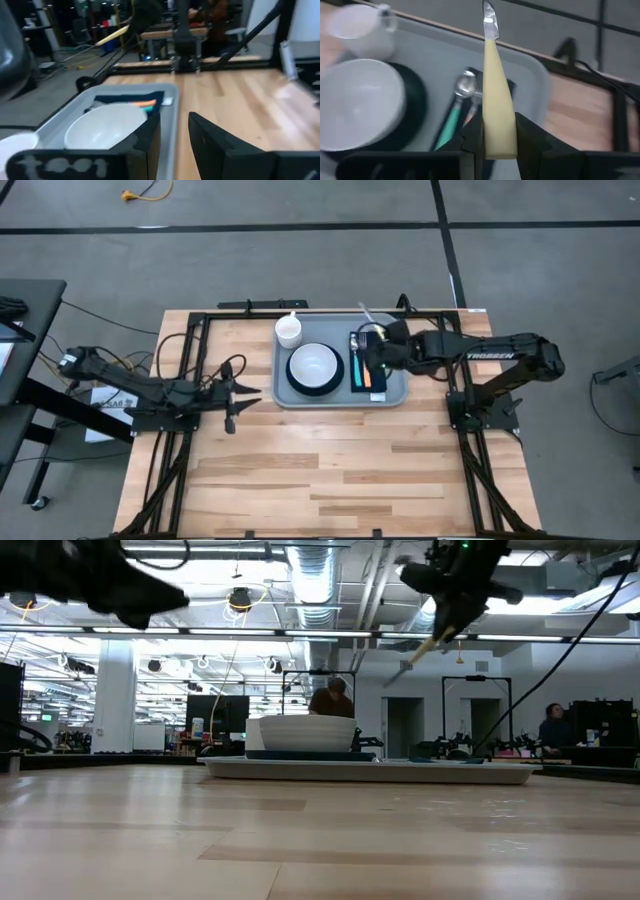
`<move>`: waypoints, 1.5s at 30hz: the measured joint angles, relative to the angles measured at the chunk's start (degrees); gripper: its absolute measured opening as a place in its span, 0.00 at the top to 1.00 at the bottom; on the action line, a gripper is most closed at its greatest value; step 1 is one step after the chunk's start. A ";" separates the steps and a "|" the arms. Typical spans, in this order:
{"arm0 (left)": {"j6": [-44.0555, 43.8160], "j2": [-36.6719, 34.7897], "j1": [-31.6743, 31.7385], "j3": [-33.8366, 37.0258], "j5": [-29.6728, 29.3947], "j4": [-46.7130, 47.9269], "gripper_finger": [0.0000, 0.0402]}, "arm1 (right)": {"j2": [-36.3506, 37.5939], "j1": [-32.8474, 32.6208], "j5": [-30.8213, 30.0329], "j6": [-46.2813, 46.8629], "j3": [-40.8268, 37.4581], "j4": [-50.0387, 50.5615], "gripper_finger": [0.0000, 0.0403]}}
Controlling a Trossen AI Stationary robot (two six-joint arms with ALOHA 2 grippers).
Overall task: Set up tray
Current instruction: Put the yellow table knife to the right of the orange fork on the gray table tray
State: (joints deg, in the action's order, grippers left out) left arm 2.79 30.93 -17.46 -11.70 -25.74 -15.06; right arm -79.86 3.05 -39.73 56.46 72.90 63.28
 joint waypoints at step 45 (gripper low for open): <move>0.92 -0.23 17.95 10.85 14.60 -12.00 0.78 | -9.84 -6.30 -9.84 34.63 -28.46 -32.95 0.84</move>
State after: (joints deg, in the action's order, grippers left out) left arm 3.71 30.70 0.49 -0.84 -11.14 -27.06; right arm -89.70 -3.25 -49.58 91.09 44.45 30.33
